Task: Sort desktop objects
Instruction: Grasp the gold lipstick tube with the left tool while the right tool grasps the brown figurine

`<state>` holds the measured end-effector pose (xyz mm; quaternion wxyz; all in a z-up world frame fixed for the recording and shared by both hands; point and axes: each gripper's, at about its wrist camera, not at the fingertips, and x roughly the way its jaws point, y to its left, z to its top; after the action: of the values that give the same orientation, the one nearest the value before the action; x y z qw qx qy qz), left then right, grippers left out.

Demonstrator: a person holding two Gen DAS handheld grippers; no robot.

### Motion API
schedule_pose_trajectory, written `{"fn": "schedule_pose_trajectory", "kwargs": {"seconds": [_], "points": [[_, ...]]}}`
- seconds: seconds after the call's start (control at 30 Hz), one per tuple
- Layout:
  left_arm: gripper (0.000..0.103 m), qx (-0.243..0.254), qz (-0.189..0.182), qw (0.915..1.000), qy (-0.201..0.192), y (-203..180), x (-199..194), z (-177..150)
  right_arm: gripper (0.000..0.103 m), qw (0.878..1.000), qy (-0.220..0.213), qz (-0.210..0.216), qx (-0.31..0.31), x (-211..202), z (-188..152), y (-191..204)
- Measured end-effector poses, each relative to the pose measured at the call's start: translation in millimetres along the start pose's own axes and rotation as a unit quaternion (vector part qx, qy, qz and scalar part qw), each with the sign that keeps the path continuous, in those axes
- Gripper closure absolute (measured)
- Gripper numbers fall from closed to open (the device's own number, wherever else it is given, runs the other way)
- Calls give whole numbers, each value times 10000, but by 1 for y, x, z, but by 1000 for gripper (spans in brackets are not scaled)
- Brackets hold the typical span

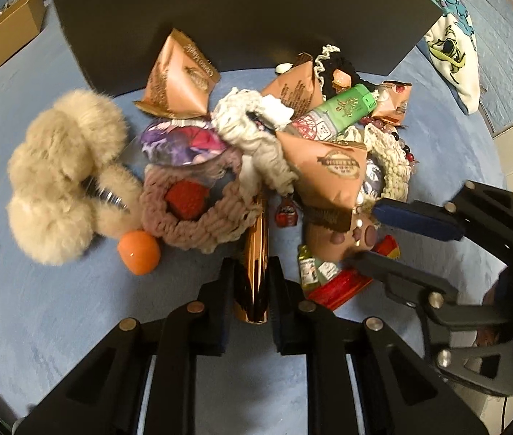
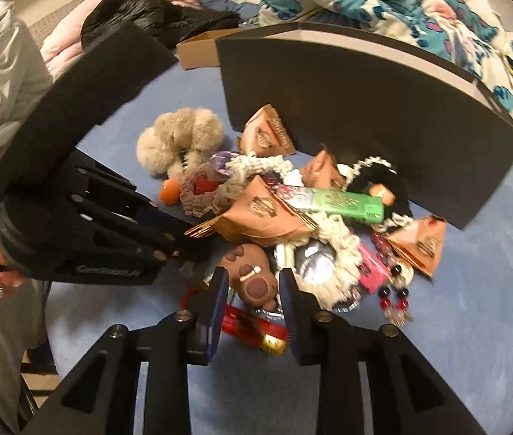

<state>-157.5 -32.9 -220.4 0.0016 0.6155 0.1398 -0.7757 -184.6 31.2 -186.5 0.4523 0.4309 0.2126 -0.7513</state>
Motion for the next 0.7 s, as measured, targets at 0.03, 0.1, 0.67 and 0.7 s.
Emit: {"fn": "schedule_pose_trajectory", "kwargs": {"seconds": [0.03,0.1,0.67,0.7], "points": [[86,-16,-4,10000,6,2,-1,-2,74,10000,30,39,-12,-15,-9,0],[86,-28,-5,10000,13,5,-3,-4,72,9999,107,125,-45,-18,-22,-8],[86,-35,-20,10000,48,19,-11,-19,68,9982,451,38,-386,4,-21,15],[86,-38,-21,10000,50,19,-10,-18,68,9984,442,53,-354,4,-21,15]]}}
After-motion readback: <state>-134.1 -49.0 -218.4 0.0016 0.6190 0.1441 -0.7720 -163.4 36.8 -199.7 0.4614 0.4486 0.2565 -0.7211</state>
